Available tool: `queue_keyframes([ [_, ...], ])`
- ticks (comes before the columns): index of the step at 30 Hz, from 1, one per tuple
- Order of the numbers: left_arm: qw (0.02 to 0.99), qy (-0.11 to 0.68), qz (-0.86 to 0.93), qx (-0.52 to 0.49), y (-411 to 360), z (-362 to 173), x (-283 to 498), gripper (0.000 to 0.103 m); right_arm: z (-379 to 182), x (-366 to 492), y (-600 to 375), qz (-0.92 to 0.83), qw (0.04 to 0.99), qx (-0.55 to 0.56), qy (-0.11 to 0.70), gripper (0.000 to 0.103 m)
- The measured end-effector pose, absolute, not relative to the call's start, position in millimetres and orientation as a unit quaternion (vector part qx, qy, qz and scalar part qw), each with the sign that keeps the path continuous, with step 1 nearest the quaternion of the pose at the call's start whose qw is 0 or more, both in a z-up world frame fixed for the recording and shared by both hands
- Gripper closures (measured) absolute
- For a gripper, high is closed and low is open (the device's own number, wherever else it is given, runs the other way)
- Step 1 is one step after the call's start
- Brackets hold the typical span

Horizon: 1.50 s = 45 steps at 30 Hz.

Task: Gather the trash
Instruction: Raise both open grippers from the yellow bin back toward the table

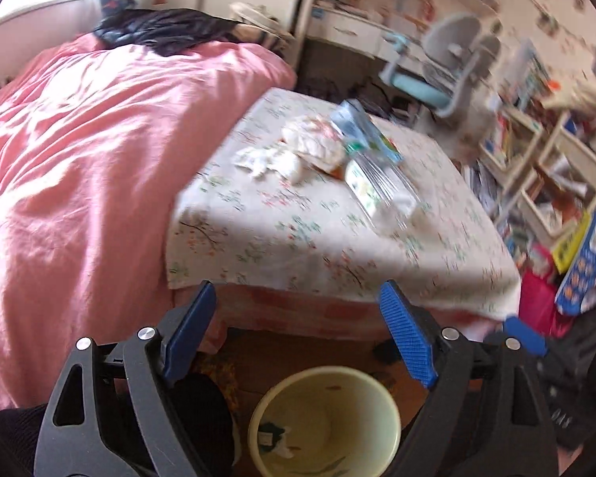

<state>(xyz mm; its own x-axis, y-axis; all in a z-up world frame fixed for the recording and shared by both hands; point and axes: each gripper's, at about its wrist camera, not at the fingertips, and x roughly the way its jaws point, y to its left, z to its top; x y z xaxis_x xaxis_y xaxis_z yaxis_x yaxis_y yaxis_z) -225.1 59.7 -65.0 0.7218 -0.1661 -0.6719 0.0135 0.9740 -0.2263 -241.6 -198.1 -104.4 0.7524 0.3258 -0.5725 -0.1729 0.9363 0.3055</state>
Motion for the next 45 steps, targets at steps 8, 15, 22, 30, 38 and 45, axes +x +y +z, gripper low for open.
queue_keyframes([
  [8,0.93,0.347,-0.029,-0.117,67,-62,-224,0.021,-104,-241,-195,0.136,0.929,0.116,0.324,0.024],
  [15,0.933,0.345,-0.025,-0.099,61,-61,-223,0.021,-104,-240,-193,0.14,0.928,0.115,0.324,0.023],
  [22,0.931,0.348,-0.025,-0.107,63,-62,-222,0.02,-104,-240,-186,0.14,0.929,0.107,0.325,0.022],
  [30,0.931,0.348,-0.023,-0.11,63,-64,-222,0.019,-104,-239,-178,0.142,0.929,0.099,0.327,0.02],
  [38,0.93,0.35,-0.023,-0.109,63,-66,-221,0.019,-104,-240,-174,0.145,0.929,0.095,0.327,0.019],
  [45,0.929,0.354,-0.022,-0.11,62,-68,-220,0.019,-104,-239,-173,0.145,0.929,0.093,0.329,0.019],
])
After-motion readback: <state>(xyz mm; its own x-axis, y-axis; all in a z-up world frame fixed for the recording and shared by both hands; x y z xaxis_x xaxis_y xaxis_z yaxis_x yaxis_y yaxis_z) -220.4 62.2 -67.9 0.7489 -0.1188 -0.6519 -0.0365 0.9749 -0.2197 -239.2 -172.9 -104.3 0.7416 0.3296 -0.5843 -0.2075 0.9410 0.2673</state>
